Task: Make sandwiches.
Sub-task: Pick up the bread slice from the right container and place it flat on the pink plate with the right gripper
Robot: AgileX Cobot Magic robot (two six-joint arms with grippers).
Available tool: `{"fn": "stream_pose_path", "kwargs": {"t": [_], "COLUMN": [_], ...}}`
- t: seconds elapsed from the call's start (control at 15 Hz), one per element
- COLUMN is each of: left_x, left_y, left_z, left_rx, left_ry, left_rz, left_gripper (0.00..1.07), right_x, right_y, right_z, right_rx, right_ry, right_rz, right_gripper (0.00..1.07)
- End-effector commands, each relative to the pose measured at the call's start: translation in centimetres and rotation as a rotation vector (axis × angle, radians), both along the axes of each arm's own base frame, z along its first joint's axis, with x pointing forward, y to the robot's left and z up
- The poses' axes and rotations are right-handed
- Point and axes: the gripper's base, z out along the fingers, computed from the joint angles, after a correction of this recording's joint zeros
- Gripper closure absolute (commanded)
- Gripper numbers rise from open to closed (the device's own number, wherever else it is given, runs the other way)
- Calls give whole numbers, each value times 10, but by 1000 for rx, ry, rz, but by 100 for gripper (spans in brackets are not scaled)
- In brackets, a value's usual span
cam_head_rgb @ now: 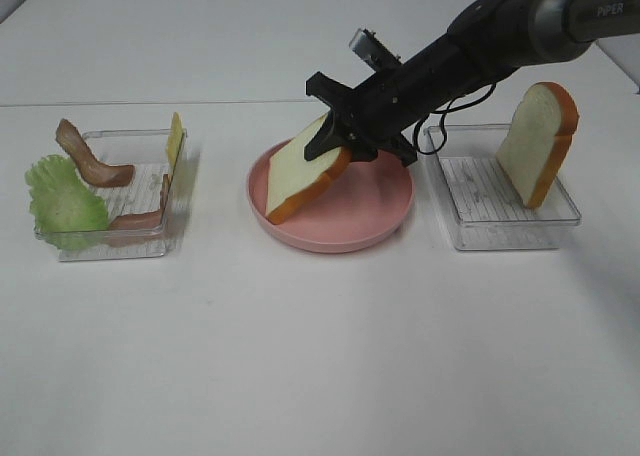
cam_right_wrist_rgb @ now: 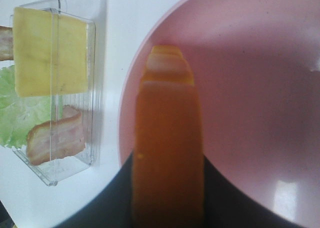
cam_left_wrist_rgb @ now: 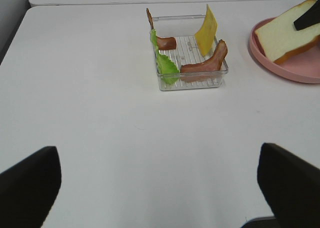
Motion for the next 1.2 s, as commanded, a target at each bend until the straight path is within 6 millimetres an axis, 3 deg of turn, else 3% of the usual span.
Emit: {"fn": "stream_pose_path", "kwargs": {"t": [0.07, 0.27, 0.4, 0.53, 0.67, 0.87, 1.2], "left_x": [-3, -3, -3, -3, -3, -3, -3], "left_y": [0, 0, 0, 0, 0, 0, 0], "left_z": [-1, -1, -1, -1, -1, -1, -1], "left_rx": [3, 3, 3, 3, 3, 3, 3], "left_ry": [-19, -19, -19, -19, -19, -19, -19], "left_rz": [-3, -3, -3, -3, -3, -3, -2], "left_gripper": [6, 6, 6, 6, 6, 6, 6], "right_x": [-4, -5, -7, -7, -8, -10, -19], "right_y": [-2, -4, -6, -7, -12, -18, -29], "right_z": [-9, -12, -12, -4, 6, 14, 76], "right_rx": [-19, -53, -81, -99, -165, -225, -315], "right_ry": [39, 46, 54, 44, 29, 32, -69], "right_rz": [37, 45, 70, 59, 60, 50, 21], "right_gripper": [107, 107, 89, 42, 24, 24, 22]}}
